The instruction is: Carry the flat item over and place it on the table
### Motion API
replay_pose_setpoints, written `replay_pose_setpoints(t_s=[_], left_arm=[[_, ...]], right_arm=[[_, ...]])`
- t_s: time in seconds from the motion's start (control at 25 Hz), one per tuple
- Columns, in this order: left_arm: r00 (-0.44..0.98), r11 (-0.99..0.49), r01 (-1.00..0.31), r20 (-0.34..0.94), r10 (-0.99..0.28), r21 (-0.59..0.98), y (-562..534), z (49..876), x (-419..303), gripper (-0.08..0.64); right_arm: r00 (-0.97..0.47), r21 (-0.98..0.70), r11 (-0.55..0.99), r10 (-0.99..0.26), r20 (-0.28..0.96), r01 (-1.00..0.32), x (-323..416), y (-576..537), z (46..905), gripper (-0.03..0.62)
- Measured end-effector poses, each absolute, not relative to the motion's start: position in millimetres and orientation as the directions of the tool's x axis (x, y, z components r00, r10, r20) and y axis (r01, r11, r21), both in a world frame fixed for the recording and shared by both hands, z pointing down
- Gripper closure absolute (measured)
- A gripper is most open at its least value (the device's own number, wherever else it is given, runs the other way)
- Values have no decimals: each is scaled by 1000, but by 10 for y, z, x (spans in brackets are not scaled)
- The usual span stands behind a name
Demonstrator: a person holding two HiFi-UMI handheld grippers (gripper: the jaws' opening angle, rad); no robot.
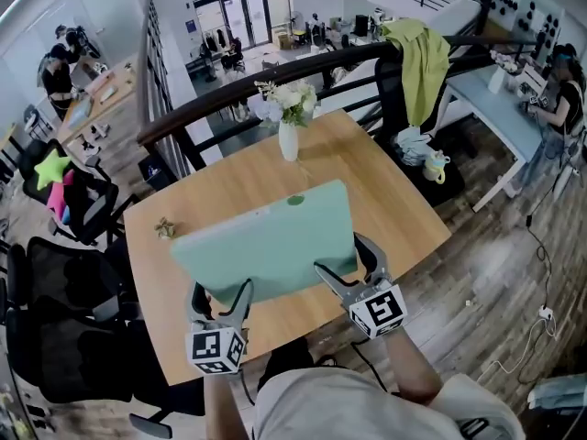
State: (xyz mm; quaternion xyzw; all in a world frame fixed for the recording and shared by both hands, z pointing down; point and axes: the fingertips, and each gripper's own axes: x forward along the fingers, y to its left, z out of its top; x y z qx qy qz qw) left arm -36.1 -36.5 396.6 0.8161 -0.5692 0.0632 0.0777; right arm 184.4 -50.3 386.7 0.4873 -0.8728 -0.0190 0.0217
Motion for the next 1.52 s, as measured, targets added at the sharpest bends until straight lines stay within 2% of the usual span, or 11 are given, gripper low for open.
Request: replay_pose_setpoints(t_s=[0.52, 1.52], left_arm=[[283, -264, -959, 257, -924, 105, -785, 4331, -814, 83], [268, -165, -954, 469, -842, 250, -1623, 5653, -1542, 83]], right_arm=[[-587, 10, 591, -803, 104, -807, 1369, -1121, 4267, 198], [-619, -133, 621, -689, 377, -772, 604, -2124, 5643, 198]])
